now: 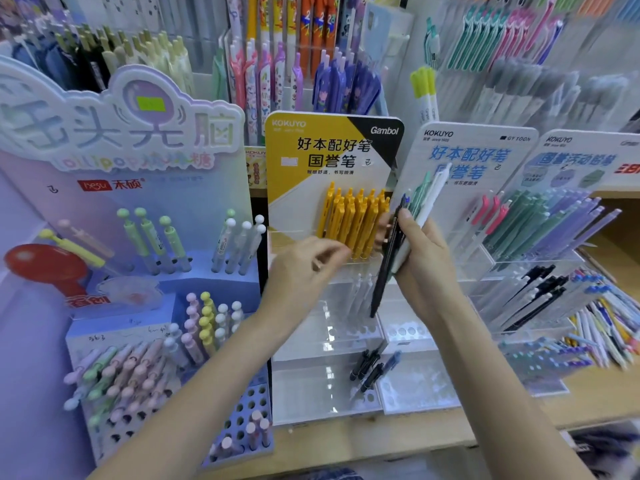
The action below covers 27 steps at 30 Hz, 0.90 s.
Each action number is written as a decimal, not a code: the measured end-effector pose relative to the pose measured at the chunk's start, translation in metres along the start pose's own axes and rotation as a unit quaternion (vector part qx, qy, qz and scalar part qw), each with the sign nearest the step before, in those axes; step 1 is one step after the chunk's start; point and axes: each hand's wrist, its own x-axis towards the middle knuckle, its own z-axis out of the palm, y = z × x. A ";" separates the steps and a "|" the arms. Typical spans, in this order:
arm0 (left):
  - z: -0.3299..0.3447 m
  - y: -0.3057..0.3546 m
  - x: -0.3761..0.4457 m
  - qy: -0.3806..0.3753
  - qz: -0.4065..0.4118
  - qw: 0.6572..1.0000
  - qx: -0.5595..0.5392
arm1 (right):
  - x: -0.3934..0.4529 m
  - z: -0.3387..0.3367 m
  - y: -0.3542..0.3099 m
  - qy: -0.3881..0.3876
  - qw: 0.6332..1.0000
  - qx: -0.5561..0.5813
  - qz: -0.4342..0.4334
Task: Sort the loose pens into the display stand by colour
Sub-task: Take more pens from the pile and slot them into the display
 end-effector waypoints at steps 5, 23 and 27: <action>0.006 0.006 -0.015 -0.154 -0.088 0.977 -0.119 | -0.019 0.011 0.023 0.014 0.998 -0.032 -0.048; 0.021 -0.043 -0.048 -0.325 0.018 0.927 0.188 | -0.080 -0.068 -0.006 -0.073 0.831 -0.550 0.049; 0.021 -0.062 -0.052 -0.308 0.010 0.912 0.270 | -0.083 -0.073 0.016 -0.103 0.771 -0.628 0.038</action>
